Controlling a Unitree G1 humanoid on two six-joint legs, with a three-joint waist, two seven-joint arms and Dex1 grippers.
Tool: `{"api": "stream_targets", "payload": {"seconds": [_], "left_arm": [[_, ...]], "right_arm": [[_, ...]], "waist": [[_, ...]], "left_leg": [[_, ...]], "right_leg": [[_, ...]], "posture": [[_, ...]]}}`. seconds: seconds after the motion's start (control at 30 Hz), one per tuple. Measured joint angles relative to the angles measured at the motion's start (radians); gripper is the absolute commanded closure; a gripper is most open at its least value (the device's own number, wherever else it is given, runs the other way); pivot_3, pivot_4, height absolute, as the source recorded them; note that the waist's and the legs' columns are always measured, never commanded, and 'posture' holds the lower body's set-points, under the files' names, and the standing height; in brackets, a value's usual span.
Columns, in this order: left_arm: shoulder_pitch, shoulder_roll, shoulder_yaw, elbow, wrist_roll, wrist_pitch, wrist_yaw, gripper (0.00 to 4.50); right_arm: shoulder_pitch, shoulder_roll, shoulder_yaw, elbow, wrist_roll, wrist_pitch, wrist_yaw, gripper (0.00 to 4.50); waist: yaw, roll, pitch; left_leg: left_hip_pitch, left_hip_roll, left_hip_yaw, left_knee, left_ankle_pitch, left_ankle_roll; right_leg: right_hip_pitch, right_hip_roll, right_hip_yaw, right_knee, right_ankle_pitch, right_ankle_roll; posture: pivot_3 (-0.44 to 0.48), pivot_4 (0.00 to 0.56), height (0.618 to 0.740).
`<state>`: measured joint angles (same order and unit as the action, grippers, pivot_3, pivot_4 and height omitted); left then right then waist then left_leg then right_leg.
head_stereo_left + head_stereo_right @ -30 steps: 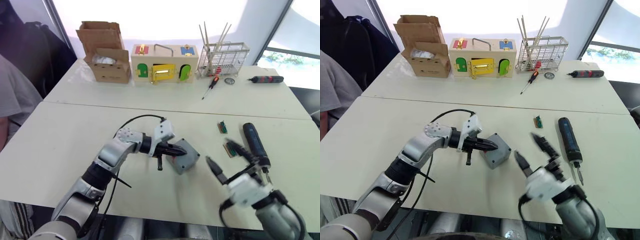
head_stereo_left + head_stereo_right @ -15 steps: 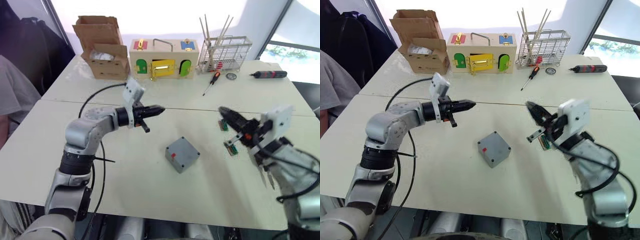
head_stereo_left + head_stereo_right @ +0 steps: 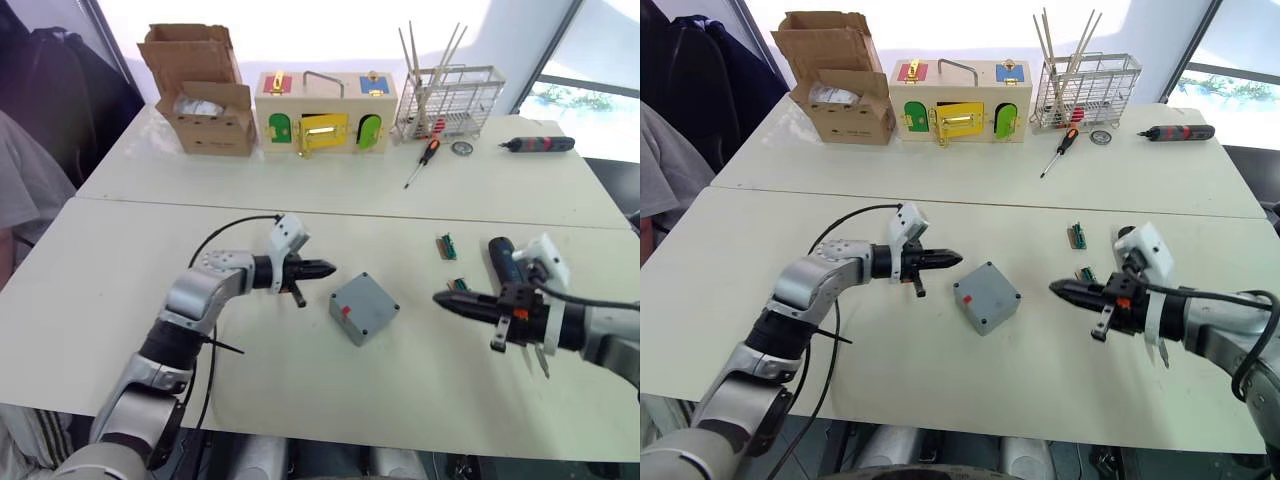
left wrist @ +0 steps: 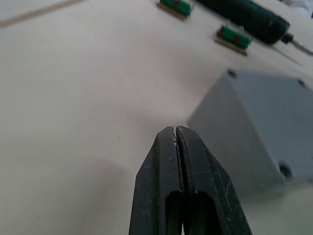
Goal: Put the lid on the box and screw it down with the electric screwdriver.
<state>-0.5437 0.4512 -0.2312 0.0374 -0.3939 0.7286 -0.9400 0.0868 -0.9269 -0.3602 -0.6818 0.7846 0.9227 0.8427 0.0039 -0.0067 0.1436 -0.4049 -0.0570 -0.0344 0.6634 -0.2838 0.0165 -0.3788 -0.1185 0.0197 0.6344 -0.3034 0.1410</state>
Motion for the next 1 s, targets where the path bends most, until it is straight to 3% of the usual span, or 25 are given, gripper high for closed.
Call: {"api": "stream_targets", "payload": {"seconds": [0.23, 0.43, 0.73, 1.0], "left_arm": [[0.062, 0.086, 0.010, -0.108, -0.023, 0.085, -0.023, 4.50], [0.018, 0.017, -0.068, -0.102, -0.003, 0.082, -0.017, 4.50], [-0.017, -0.028, -0.147, -0.003, 0.089, -0.038, -0.045, 4.50], [0.026, -0.049, -0.130, -0.046, 0.099, -0.002, 0.002, 4.50]], "right_arm": [[0.029, 0.012, 0.198, -0.040, -0.006, 0.001, -0.015, 4.46], [0.027, -0.012, 0.310, 0.040, -0.134, -0.090, 0.008, 4.46], [-0.073, 0.104, 0.357, 0.130, -0.218, -0.129, -0.077, 4.46], [-0.155, 0.168, 0.370, 0.223, -0.279, -0.150, -0.125, 4.46]], "waist": [[0.010, 0.000, 0.000], [0.010, -0.002, 0.001], [0.011, -0.003, 0.002], [0.008, -0.003, 0.002]], "left_leg": [[-0.003, -0.001, 0.000, 0.001, 0.000, 0.000], [-0.003, -0.002, 0.000, 0.002, 0.000, 0.000], [-0.004, -0.001, 0.000, 0.001, 0.001, -0.002], [-0.004, -0.001, 0.000, 0.001, 0.001, -0.002]], "right_leg": [[-0.002, -0.001, 0.000, -0.001, 0.001, -0.001], [-0.001, 0.000, -0.001, -0.002, 0.001, -0.002], [-0.004, 0.001, -0.001, 0.000, 0.001, -0.001], [-0.005, 0.001, -0.001, 0.001, 0.001, -0.001]], "posture": [[0.000, 0.150, 0.739], [0.000, 0.150, 0.739], [0.000, 0.150, 0.739], [0.000, 0.150, 0.739]]}}
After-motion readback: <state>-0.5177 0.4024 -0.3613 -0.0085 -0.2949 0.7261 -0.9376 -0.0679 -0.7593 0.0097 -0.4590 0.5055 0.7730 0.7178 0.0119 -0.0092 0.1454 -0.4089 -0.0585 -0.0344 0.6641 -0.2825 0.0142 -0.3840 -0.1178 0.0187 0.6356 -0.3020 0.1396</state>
